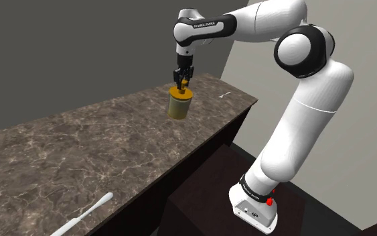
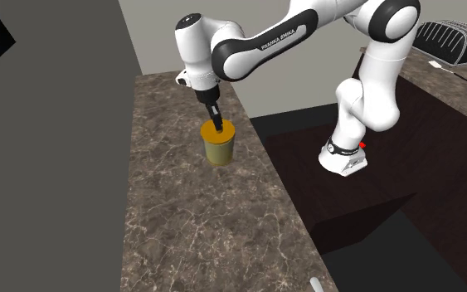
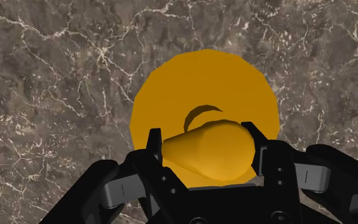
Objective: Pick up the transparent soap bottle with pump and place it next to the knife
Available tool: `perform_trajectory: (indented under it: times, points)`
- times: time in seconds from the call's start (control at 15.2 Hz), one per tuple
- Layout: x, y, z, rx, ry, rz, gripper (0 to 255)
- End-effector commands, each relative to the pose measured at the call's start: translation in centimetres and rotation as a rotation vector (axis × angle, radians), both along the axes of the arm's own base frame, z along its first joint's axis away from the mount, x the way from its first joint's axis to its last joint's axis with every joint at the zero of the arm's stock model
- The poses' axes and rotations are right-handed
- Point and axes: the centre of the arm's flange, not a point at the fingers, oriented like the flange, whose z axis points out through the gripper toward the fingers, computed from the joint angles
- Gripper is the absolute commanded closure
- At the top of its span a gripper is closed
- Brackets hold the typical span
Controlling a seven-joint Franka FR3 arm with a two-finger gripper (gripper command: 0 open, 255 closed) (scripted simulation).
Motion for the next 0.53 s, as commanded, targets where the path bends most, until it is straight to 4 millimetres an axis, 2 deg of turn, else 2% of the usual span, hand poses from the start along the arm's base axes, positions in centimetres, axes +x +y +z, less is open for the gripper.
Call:
perform_trajectory:
  times: [0.0,0.46]
  points:
    - [0.0,-0.1,1.0,0.000,0.000,0.000,255]
    - [0.0,-0.1,4.7,0.000,0.000,0.000,255]
